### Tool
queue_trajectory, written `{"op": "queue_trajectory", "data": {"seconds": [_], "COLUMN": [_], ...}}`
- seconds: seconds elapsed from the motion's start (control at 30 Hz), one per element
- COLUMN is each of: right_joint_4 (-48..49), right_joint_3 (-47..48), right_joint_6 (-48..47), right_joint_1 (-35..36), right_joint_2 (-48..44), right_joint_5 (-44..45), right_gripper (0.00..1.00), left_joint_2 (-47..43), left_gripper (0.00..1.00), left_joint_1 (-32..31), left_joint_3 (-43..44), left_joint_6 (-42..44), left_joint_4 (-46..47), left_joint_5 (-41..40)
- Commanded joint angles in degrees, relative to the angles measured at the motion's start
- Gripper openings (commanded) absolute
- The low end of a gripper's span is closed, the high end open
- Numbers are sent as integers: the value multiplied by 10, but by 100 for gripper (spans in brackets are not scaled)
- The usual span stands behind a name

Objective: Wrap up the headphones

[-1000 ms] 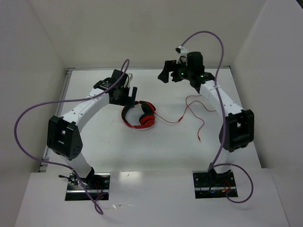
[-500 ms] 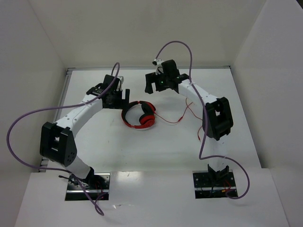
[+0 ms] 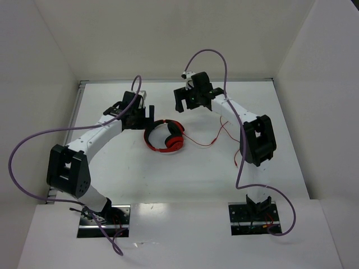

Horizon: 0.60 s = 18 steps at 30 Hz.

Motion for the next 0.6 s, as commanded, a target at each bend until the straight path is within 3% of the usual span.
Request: {"op": "queue_trajectory", "data": {"seconds": [0.0,0.13,0.33,0.57], "right_joint_4": [16,3,73,88], "right_joint_3": [-5,14,-91,-112], "right_joint_6": [-20,-20,-20,-58], "right_joint_1": [6,6,11,95], "right_joint_2": [1,13,-44,-52], "right_joint_5": [13,7,-38,15], "right_gripper": [100,100,100,100], "left_joint_2": [-9,7,12,2], "left_gripper": [99,99,99,99], "left_joint_1": [3,3,3,3], "left_joint_3": [-17,15,-9,-48], "left_joint_6": [-20,-25,-25,-37], "left_joint_4": [55,44,39,51], "left_joint_5": [12,20,9,-2]}}
